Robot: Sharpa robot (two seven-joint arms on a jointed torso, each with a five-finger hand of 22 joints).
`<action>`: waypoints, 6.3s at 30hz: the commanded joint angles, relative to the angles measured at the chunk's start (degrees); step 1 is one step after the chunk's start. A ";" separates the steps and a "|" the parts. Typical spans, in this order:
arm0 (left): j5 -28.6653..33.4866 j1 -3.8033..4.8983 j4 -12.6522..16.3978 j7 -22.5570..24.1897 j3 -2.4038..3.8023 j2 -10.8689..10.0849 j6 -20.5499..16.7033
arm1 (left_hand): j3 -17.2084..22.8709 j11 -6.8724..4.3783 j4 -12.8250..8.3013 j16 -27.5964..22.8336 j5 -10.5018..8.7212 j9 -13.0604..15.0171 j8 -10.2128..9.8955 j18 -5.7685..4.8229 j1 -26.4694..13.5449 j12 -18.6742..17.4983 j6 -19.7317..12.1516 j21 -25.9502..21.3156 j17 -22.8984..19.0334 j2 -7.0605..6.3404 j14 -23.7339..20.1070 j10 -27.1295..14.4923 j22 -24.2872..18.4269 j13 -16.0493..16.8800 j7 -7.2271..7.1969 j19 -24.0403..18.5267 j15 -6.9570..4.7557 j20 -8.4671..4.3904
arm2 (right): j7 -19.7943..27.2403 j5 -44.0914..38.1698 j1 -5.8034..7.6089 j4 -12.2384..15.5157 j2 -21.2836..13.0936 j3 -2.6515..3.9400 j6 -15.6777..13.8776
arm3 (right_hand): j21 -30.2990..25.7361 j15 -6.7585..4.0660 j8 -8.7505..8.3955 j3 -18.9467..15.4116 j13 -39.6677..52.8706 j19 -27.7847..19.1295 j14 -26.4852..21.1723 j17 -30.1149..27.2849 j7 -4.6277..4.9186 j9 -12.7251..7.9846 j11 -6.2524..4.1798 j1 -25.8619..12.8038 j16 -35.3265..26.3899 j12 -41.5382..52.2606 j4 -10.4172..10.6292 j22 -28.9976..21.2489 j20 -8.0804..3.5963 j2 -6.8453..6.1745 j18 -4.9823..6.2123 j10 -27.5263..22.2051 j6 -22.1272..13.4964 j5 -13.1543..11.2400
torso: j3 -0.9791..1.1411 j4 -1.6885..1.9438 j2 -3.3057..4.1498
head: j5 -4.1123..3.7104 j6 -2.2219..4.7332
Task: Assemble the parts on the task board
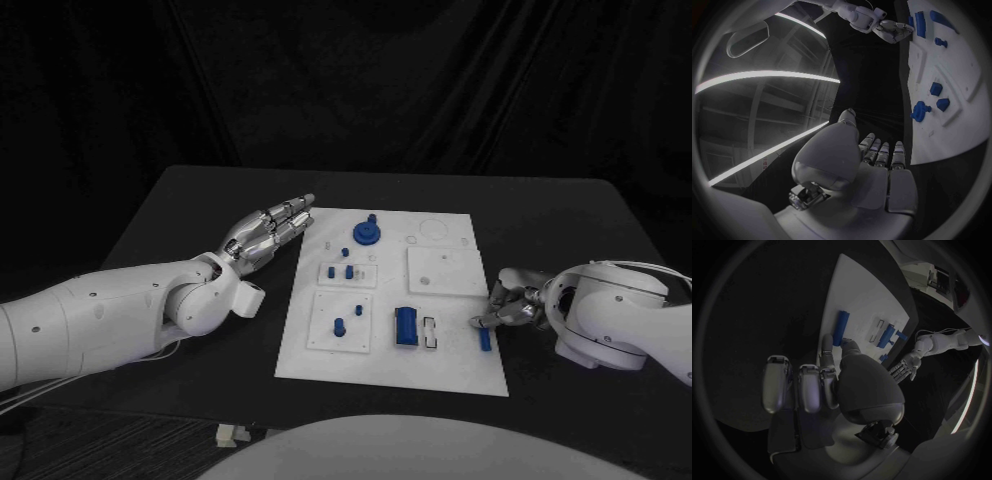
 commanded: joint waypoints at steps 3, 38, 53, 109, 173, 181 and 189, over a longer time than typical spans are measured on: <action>0.24 -0.10 0.06 3.27 0.05 0.12 0.58 | 0.37 0.44 -0.10 -0.21 0.23 0.04 0.20 -0.31 0.71 0.36 -0.10 -0.27 -0.09 -0.13 -0.02 -0.01 0.01 0.06 0.51 -0.01 0.40 0.44 | -0.37 6.19 0.05 1.32 -0.41 -0.37 -2.89 | -0.38 -0.28 0.50 2.67 15.05 0.61 3.66 2.54 -0.43 -13.21 -0.16 0.14 -0.29 0.20 -3.10 10.98 0.32 0.08 0.37 6.10 -0.01 0.21 | -0.01 0.04 0.01 | -0.19 0.00; 0.24 -0.16 -0.18 3.21 0.05 0.38 0.80 | 0.39 0.52 -0.16 -0.21 0.25 0.05 0.21 -0.35 0.81 0.44 -0.02 -0.27 -0.09 -0.17 -0.02 0.01 0.01 0.06 0.61 -0.01 0.46 0.47 | -0.27 16.93 2.43 -2.17 8.11 -0.37 -2.67 | -0.80 -0.34 0.90 2.79 15.05 0.50 3.69 2.59 -0.48 -13.25 -0.22 -1.66 -0.25 0.20 -2.54 10.87 0.24 0.05 0.46 6.10 0.07 -0.60 | -0.01 0.05 0.00 | -0.18 0.00; 0.24 -0.18 -0.21 3.13 0.05 0.38 0.92 | 0.40 0.56 -0.19 -0.21 0.28 0.05 0.20 -0.38 0.86 0.44 -0.04 -0.27 -0.09 -0.17 -0.02 0.01 0.01 0.05 0.65 -0.01 0.51 0.48 | -0.58 16.97 1.71 -3.55 9.52 -0.37 -0.81 | -1.12 -0.33 1.04 3.03 15.05 0.42 3.67 2.46 -0.41 -13.37 -0.17 -2.56 -0.30 0.20 -2.40 10.79 0.24 0.01 0.52 6.10 -0.38 -2.73 | -0.02 0.04 0.01 | -0.06 0.00; 0.24 -0.32 -0.42 2.47 0.05 0.56 1.76 | 0.96 0.91 -1.64 -0.21 3.32 0.06 0.19 -0.79 2.13 0.64 0.00 -0.27 -0.09 -0.46 -0.02 -0.10 0.01 0.04 0.97 0.00 1.02 0.61 | -0.66 16.08 1.10 -3.39 9.16 -0.37 -2.36 | -2.09 -0.07 3.76 -1.70 15.05 0.42 3.58 1.74 -0.12 -13.14 0.10 -13.88 -0.57 0.20 6.01 10.64 0.51 1.41 0.66 6.10 -1.25 -21.47 | -0.01 0.00 -0.02 | 0.01 0.00; 0.24 -0.44 -0.51 1.73 0.05 0.72 2.57 | 1.10 1.13 -2.04 -0.21 3.70 0.11 0.28 -0.85 2.36 0.94 0.35 -0.24 -0.09 -0.54 -0.02 -0.03 0.06 0.08 1.18 0.03 1.18 0.70 | -0.69 14.64 1.49 2.88 4.88 -0.37 2.04 | -0.16 -0.38 7.77 -7.38 15.05 1.31 3.87 3.20 -0.70 -9.03 -0.18 -27.27 0.26 0.20 6.94 11.26 0.20 5.05 0.23 6.10 -2.10 -30.85 | -0.01 0.03 0.00 | -0.03 0.00; 0.24 -0.46 -0.54 1.70 0.05 0.74 2.65 | 1.12 1.16 -2.07 -0.21 3.72 0.12 0.28 -0.86 2.39 0.96 0.37 -0.24 -0.09 -0.54 -0.02 -0.03 0.06 0.09 1.20 0.03 1.20 0.72 | -0.64 15.29 1.48 2.28 5.32 -0.37 1.50 | -0.34 -0.36 7.77 -7.46 15.05 1.24 3.83 2.99 -0.67 -8.99 -0.16 -26.99 0.18 0.20 6.88 11.20 0.21 5.53 0.27 6.10 -2.24 -30.57 | -0.01 0.04 0.00 | 0.01 0.00; 0.24 -0.47 -0.55 1.63 0.05 0.67 2.62 | 1.15 1.22 -2.15 -0.21 3.75 0.12 0.29 -0.87 2.44 0.98 0.42 -0.24 -0.09 -0.54 -0.02 -0.01 0.06 0.09 1.26 0.03 1.24 0.74 | -0.48 15.67 1.48 1.61 5.67 -0.37 0.13 | -0.38 -0.34 7.75 -7.52 15.05 1.22 3.81 2.90 -0.63 -8.97 -0.16 -26.72 0.14 0.20 6.85 11.19 0.23 5.84 0.28 6.10 -2.39 -30.35 | -0.01 0.02 0.01 | 0.06 0.00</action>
